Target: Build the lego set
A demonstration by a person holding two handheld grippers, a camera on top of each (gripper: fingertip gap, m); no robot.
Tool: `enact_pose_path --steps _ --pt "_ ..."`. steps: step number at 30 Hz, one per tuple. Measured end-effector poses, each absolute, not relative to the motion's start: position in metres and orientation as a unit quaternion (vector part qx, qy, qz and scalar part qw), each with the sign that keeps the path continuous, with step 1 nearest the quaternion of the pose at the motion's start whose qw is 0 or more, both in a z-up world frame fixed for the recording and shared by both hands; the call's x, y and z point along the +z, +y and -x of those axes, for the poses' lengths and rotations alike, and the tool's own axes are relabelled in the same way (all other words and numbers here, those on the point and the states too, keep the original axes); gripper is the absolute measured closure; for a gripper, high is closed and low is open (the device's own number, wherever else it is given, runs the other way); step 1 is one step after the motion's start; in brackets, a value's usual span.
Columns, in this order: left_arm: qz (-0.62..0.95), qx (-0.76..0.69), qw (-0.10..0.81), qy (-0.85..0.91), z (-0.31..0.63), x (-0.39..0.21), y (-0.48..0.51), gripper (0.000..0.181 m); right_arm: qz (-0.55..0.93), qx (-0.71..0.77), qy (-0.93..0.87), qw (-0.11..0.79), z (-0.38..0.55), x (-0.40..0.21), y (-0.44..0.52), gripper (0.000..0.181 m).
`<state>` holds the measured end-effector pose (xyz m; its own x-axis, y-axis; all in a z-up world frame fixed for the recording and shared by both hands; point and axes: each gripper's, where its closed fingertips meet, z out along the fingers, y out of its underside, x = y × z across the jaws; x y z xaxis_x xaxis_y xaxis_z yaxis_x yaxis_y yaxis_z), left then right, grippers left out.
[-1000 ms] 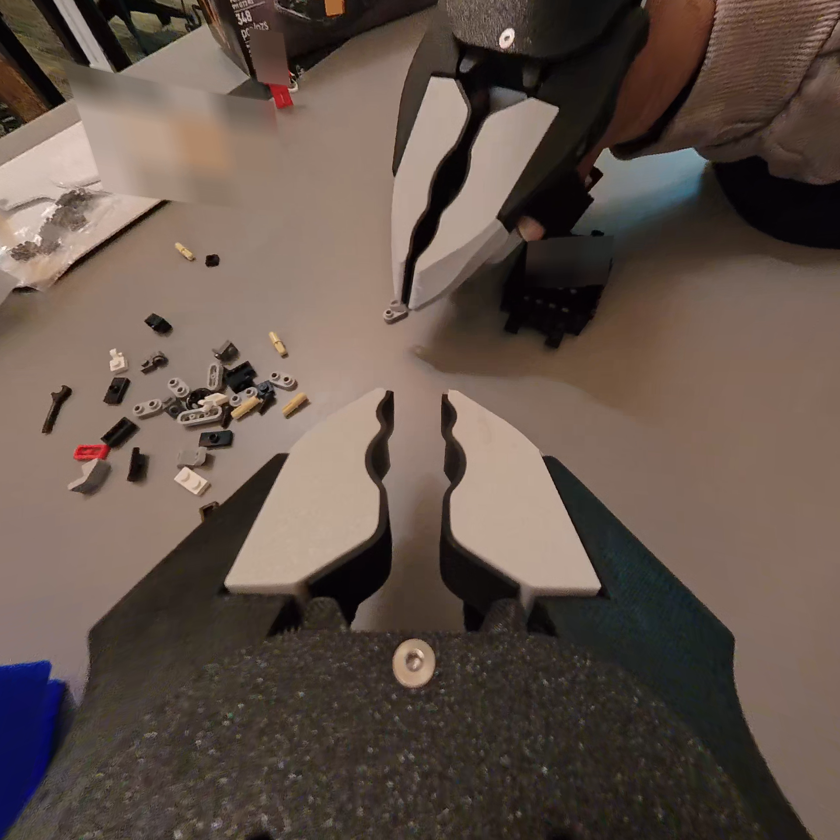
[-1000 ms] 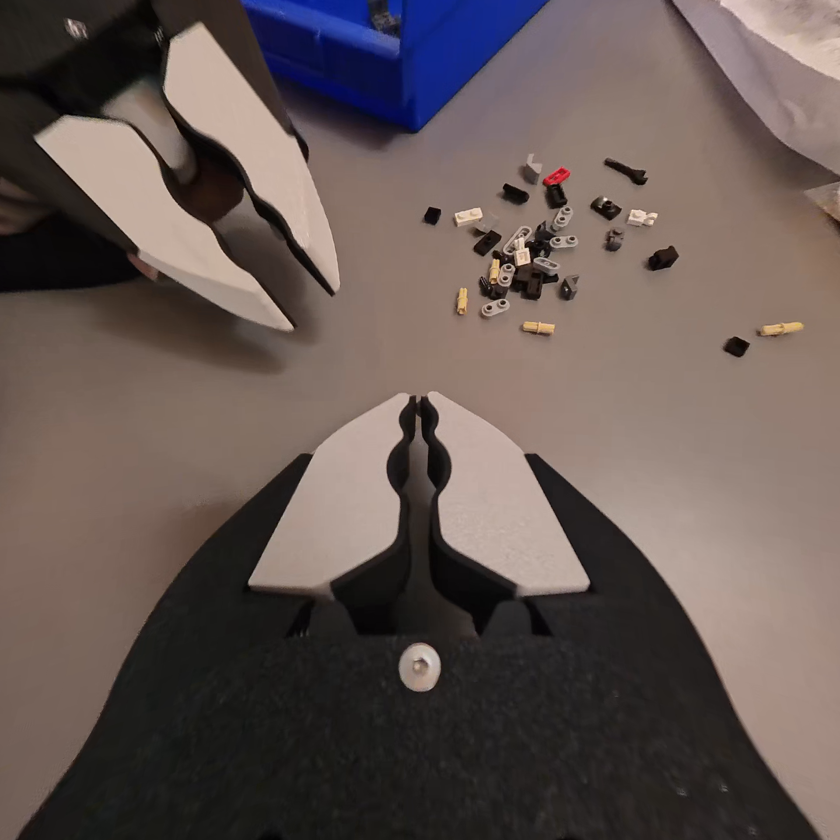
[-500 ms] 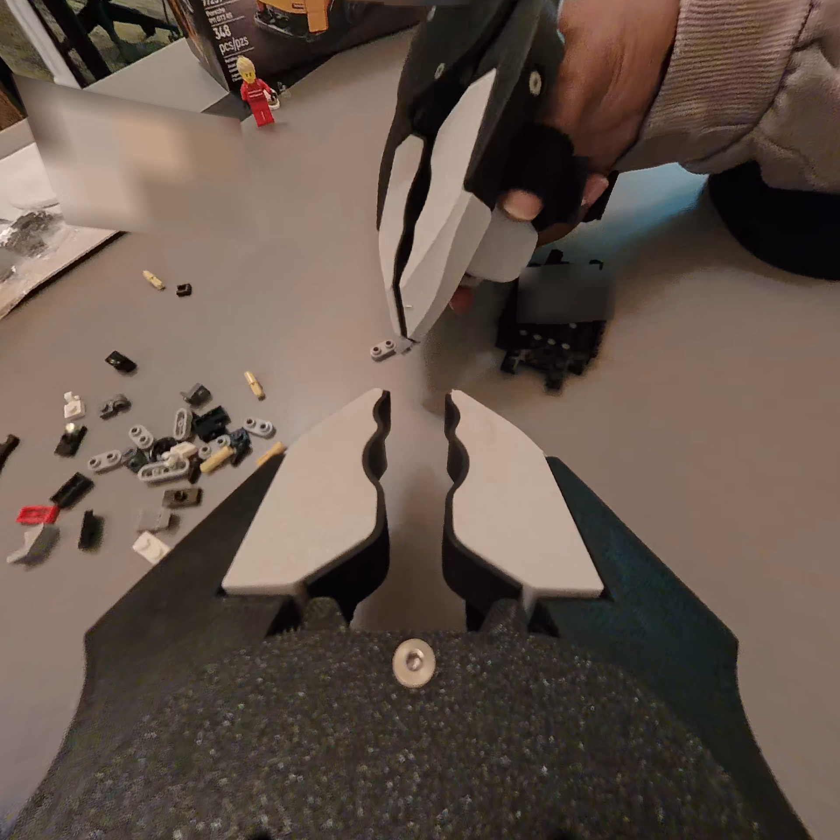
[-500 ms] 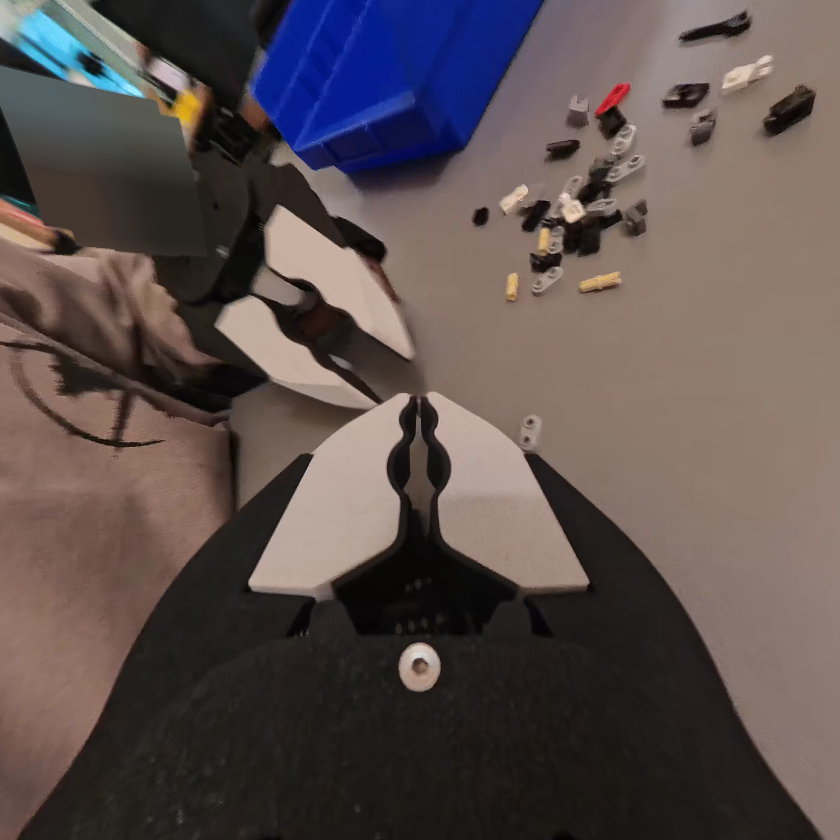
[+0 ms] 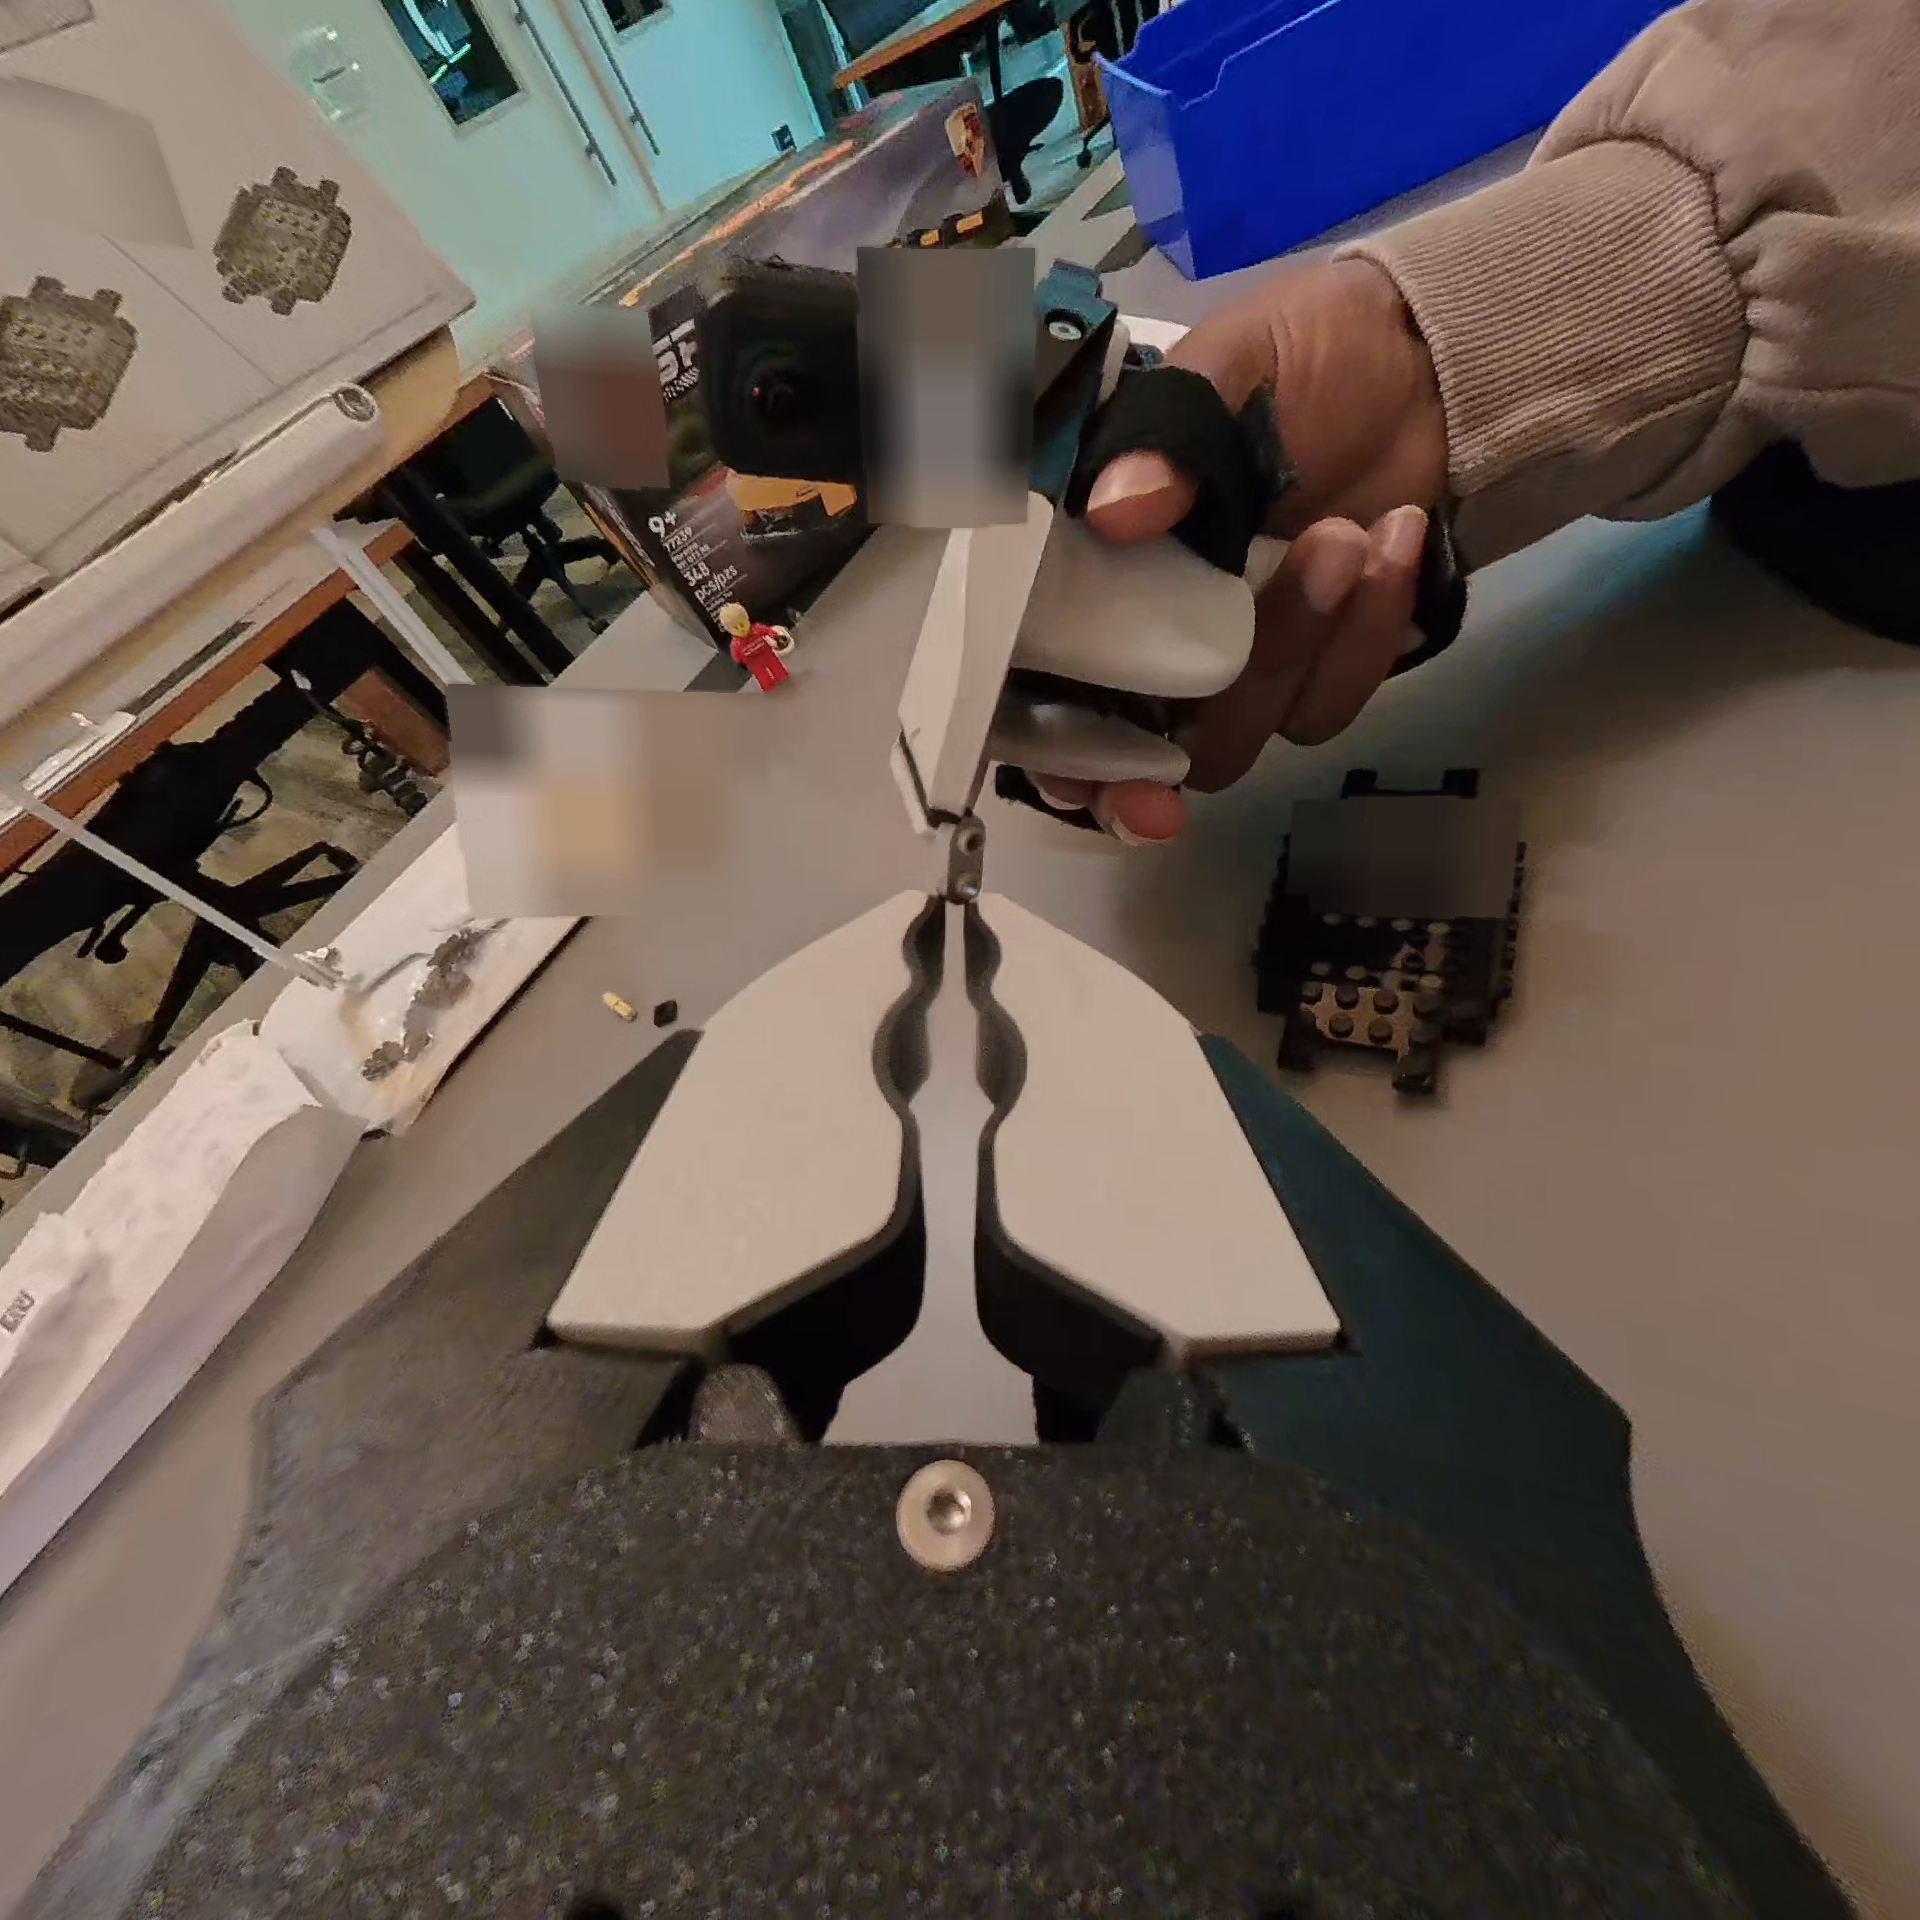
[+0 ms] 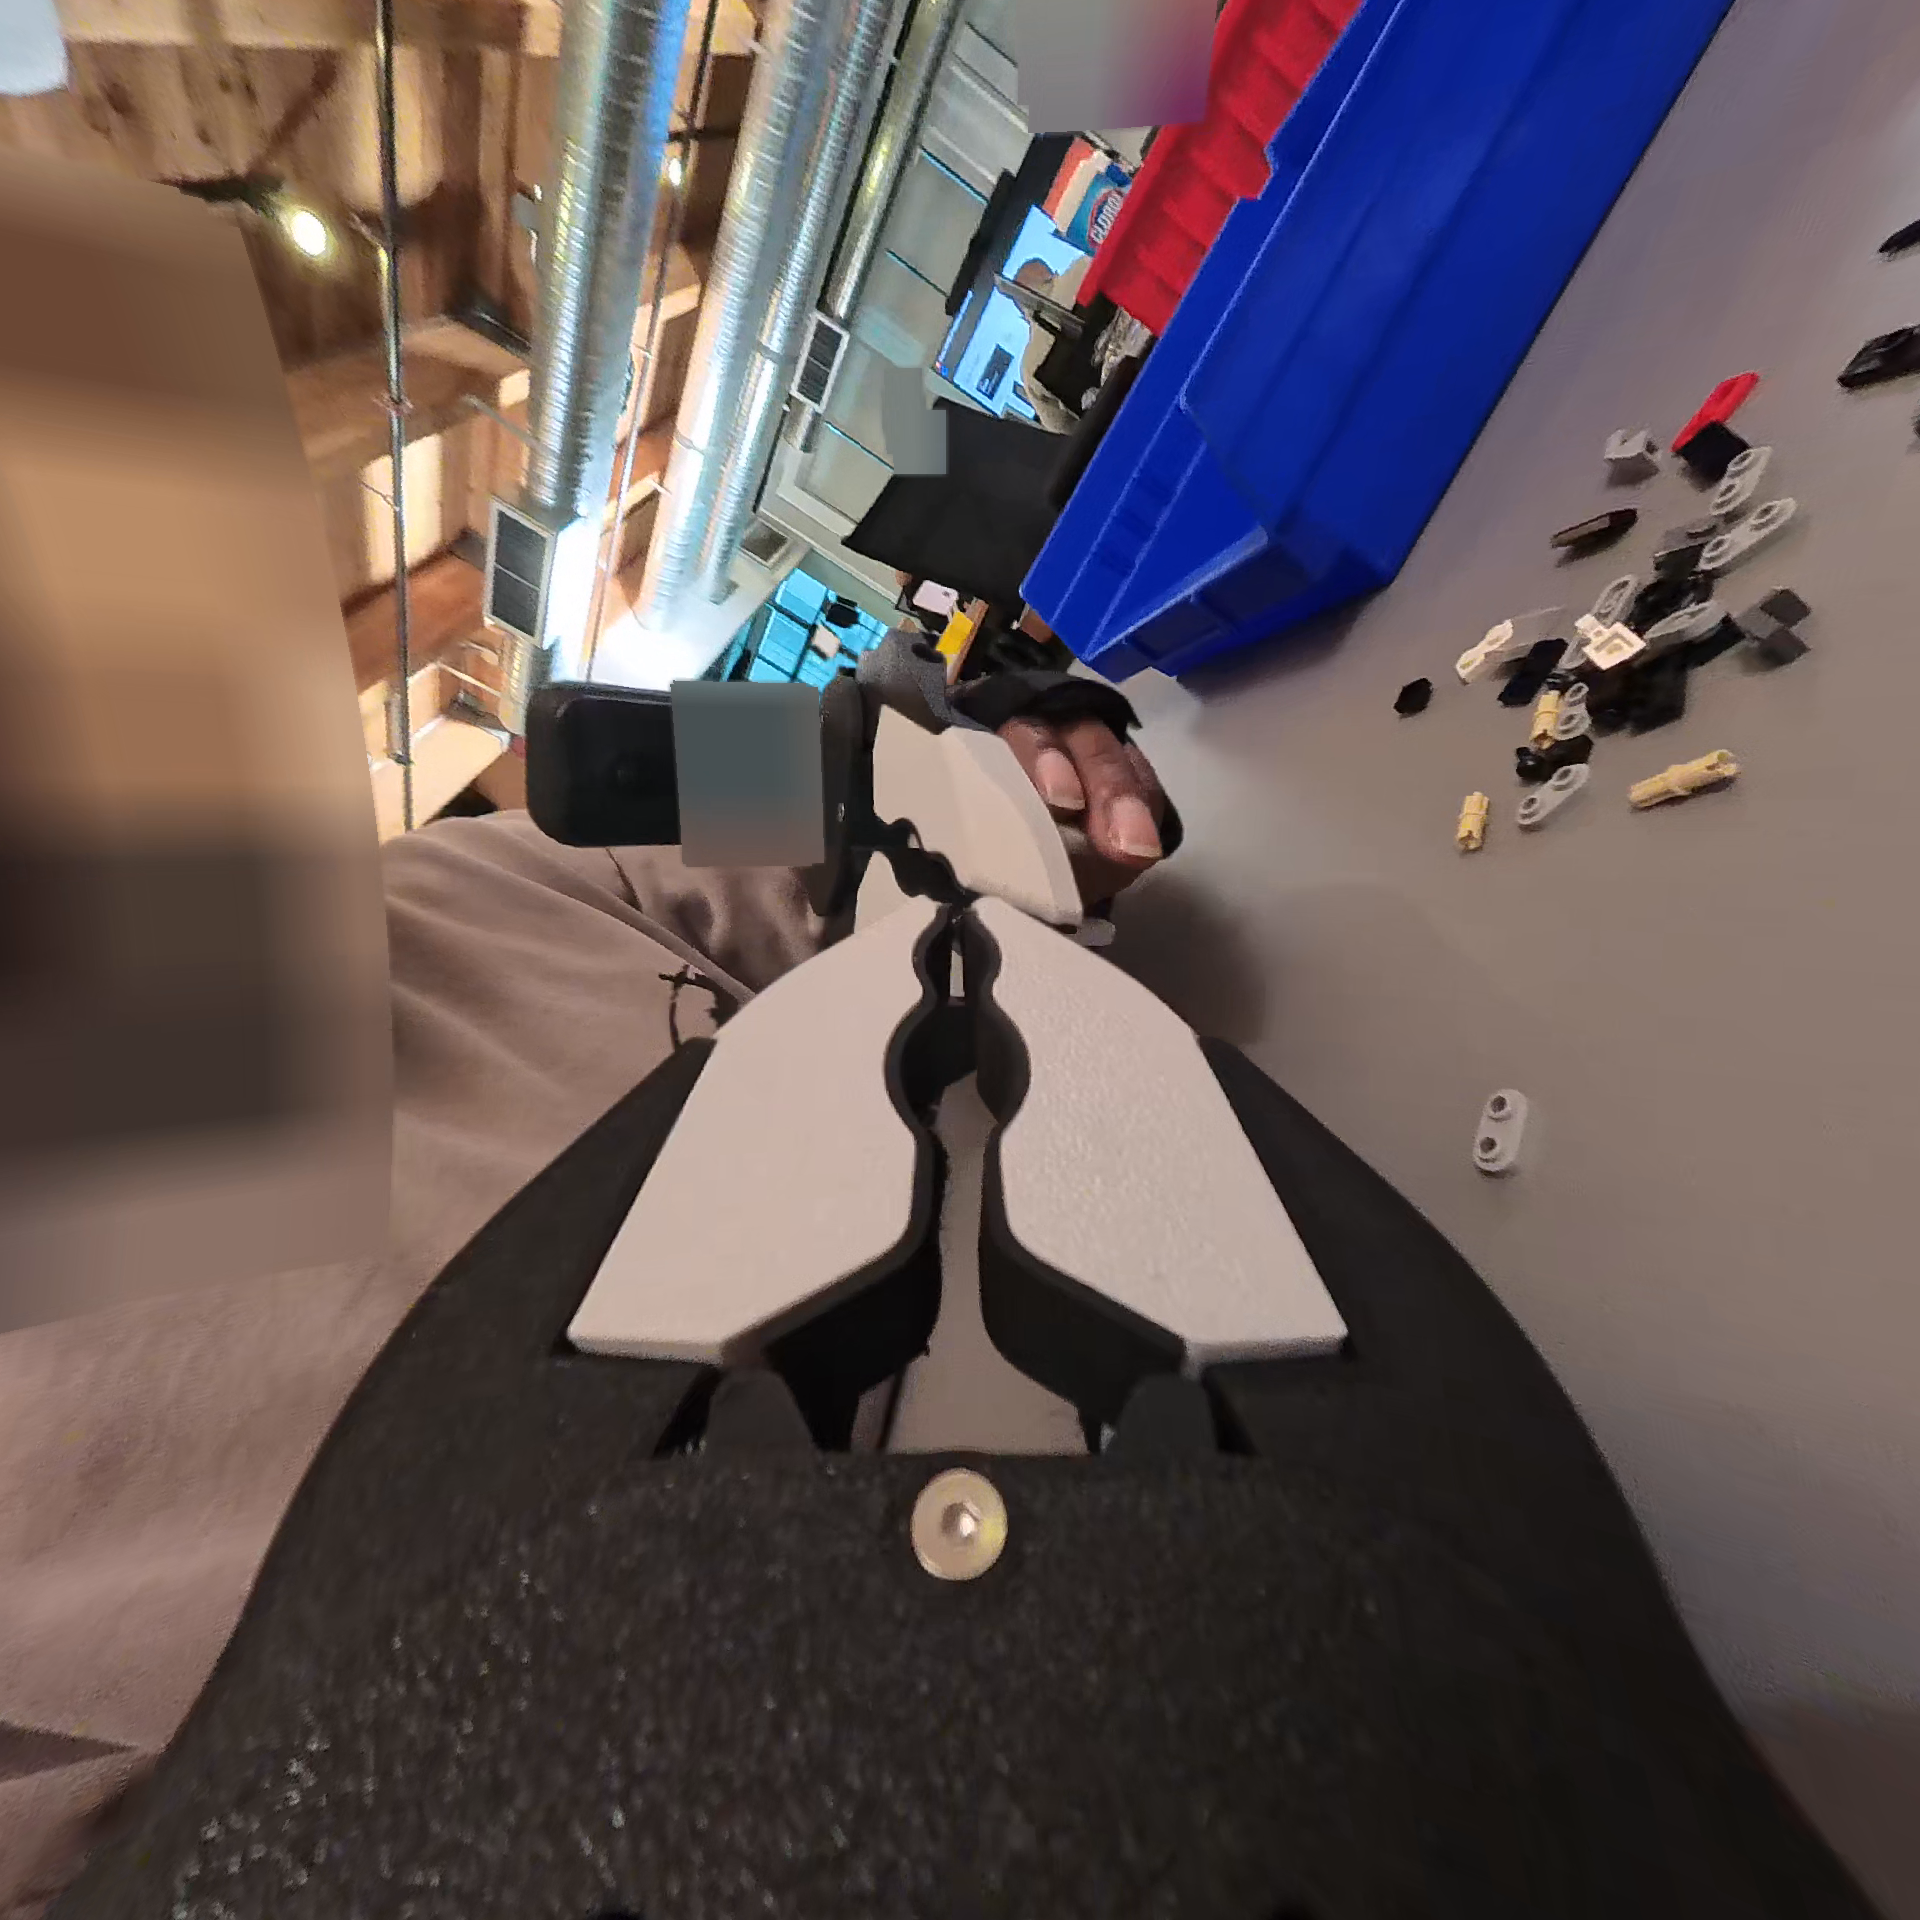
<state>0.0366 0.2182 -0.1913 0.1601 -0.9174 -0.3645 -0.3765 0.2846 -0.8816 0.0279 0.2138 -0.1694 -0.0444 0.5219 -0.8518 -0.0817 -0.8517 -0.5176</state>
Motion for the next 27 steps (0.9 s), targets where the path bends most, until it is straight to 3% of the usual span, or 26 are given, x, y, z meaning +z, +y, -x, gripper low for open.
enact_pose_path --steps 7,12,20,23,27 --pt "0.541 -0.243 0.540 0.598 -0.038 -0.187 0.222 0.181 0.655 0.711 -0.136 0.217 -0.036 -0.172 0.220 0.180" --pt "0.527 -0.231 0.546 0.609 -0.042 -0.188 0.221 0.165 0.645 0.723 -0.127 0.213 -0.035 -0.169 0.219 0.180" --pt "0.524 -0.225 0.547 0.613 -0.042 -0.185 0.220 0.174 0.643 0.723 -0.127 0.219 -0.037 -0.169 0.221 0.181" --pt "0.558 -0.258 0.468 0.636 -0.041 -0.202 0.218 0.174 0.654 0.697 -0.152 0.253 -0.052 -0.168 0.226 0.169" --pt "0.613 -0.312 0.286 0.667 -0.043 -0.238 0.215 0.174 0.734 0.482 -0.311 0.363 -0.072 -0.192 0.229 0.161"
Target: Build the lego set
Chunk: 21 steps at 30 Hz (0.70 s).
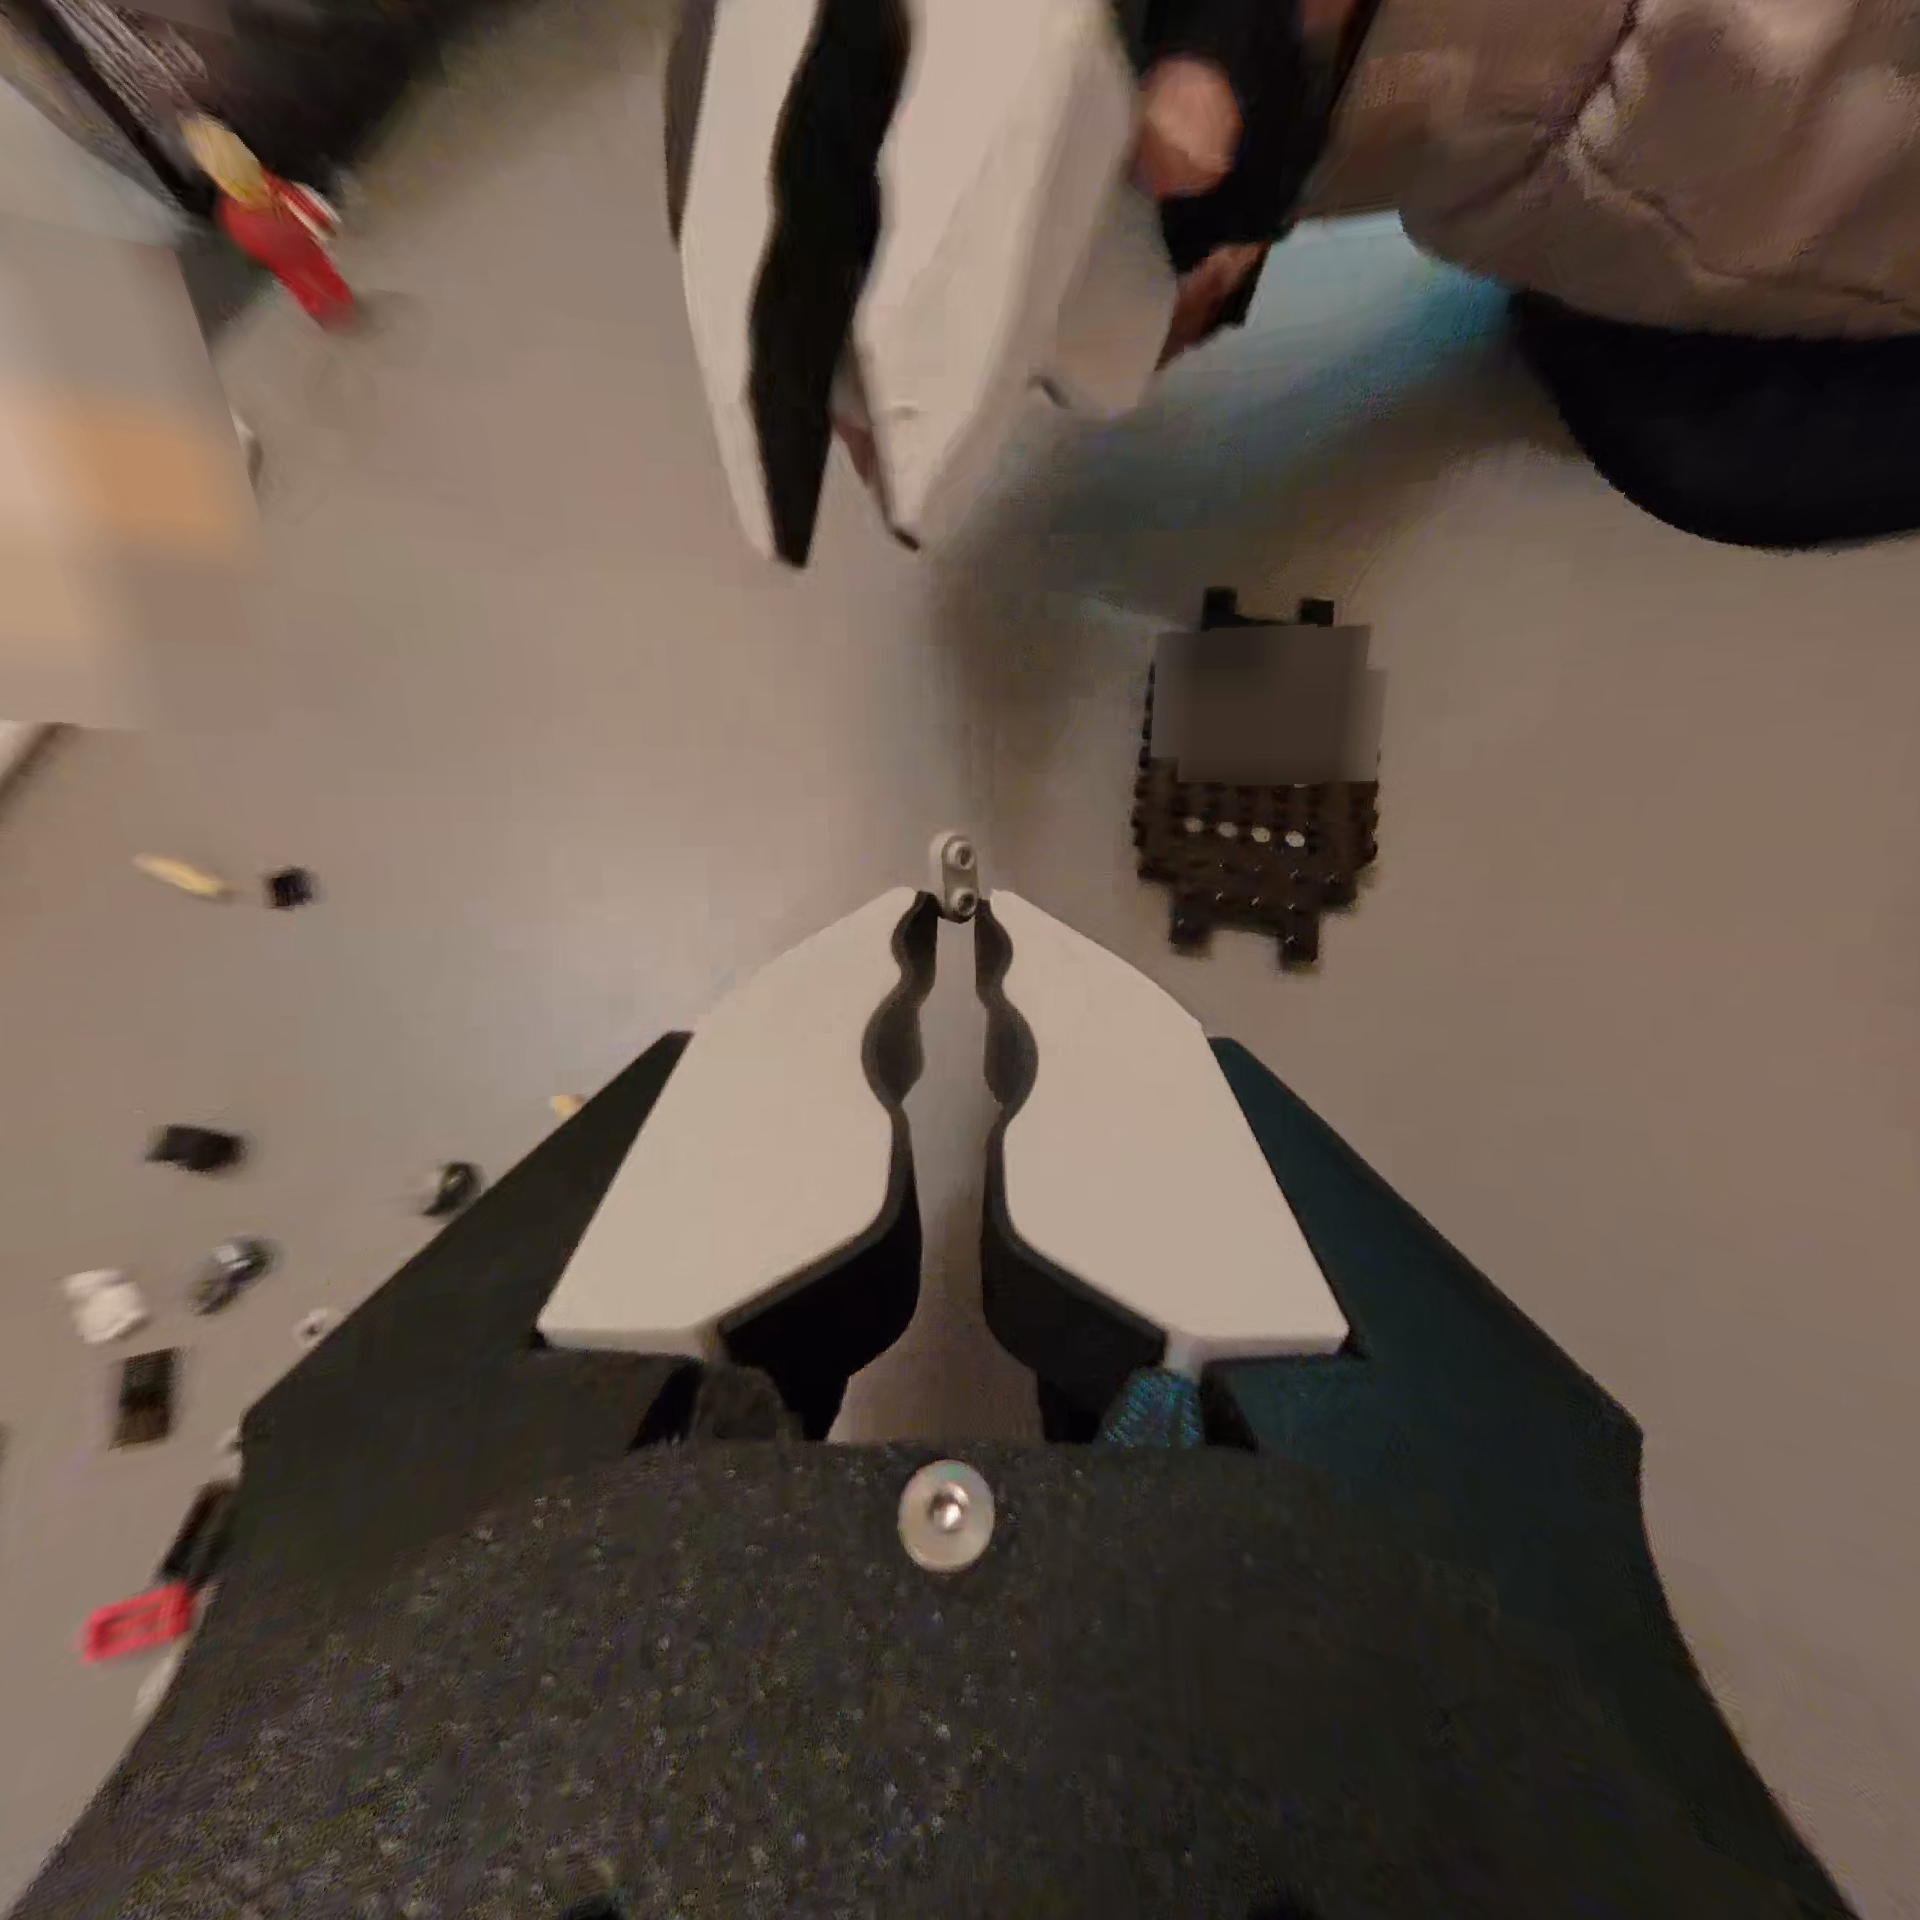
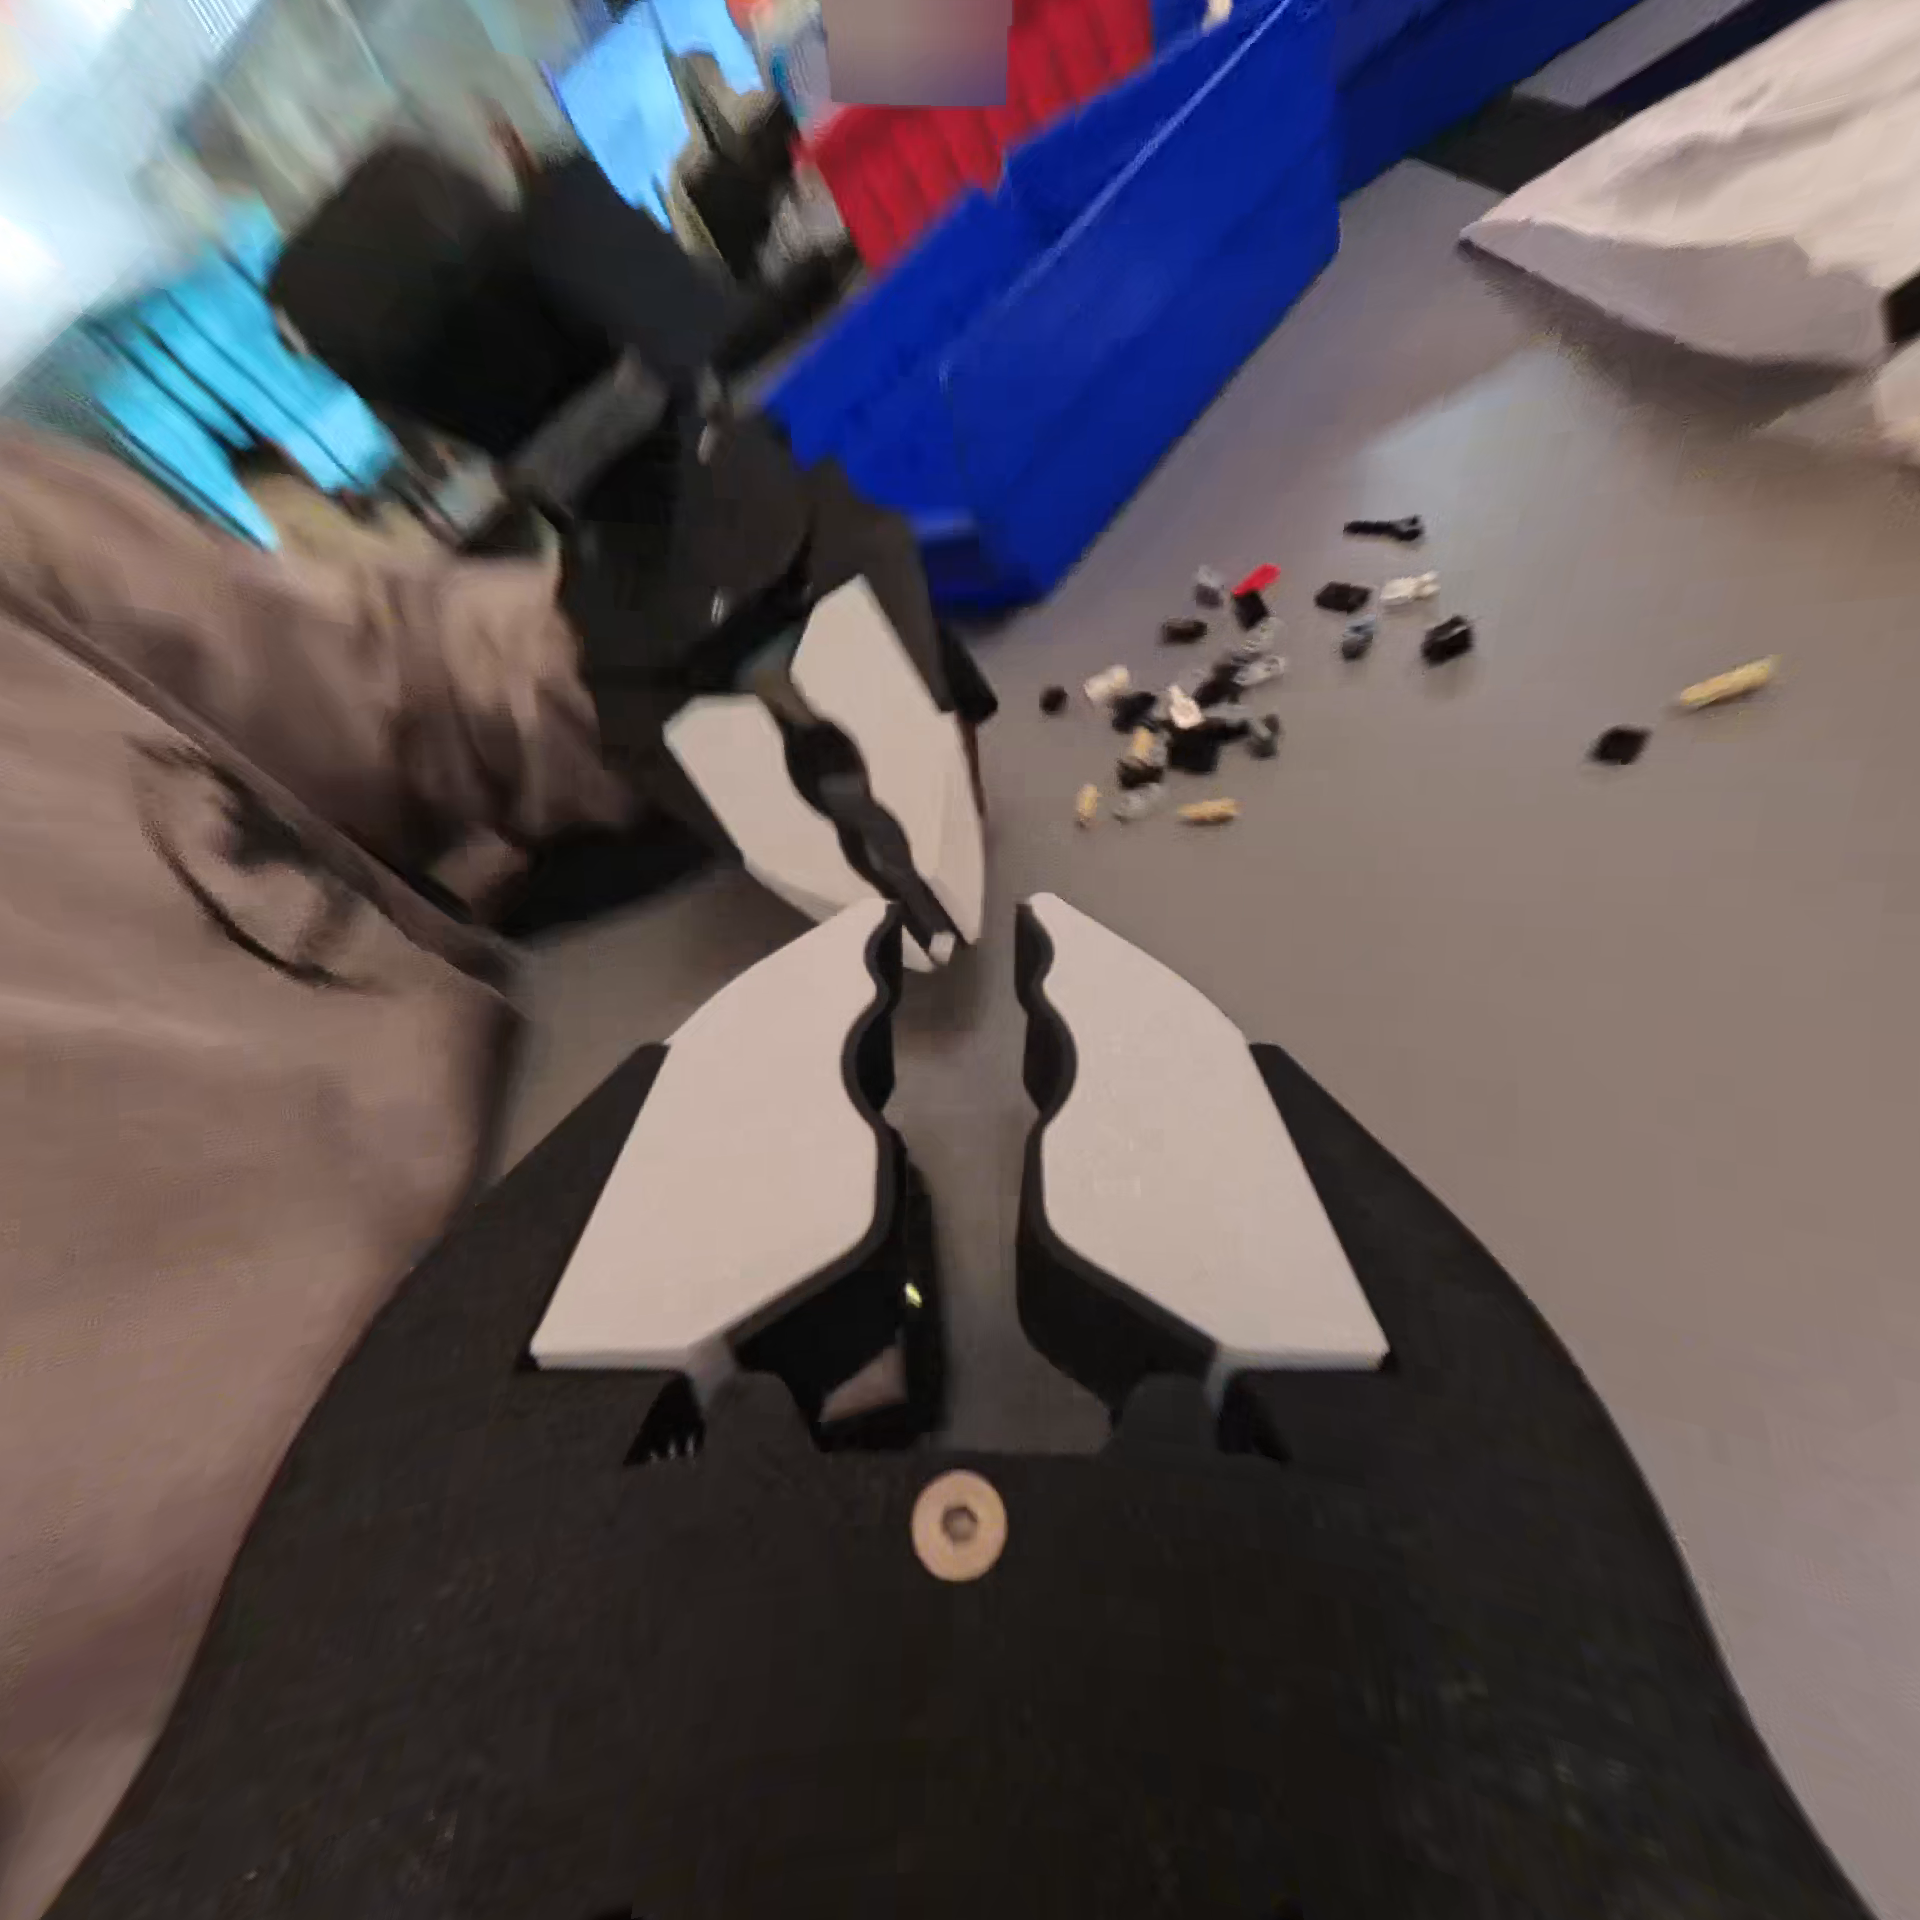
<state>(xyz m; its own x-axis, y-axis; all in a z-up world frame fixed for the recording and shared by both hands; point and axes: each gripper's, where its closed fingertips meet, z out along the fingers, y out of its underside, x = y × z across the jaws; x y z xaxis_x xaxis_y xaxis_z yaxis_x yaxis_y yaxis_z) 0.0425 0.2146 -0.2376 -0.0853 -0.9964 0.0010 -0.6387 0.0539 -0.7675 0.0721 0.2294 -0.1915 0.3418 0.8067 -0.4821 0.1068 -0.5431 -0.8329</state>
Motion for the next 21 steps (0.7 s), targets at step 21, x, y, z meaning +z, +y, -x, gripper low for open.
enact_pose_path --steps 21 --pt "0.599 -0.288 0.156 0.730 -0.059 -0.251 0.236 0.164 0.723 0.121 -0.561 0.384 -0.072 -0.260 0.235 0.174"
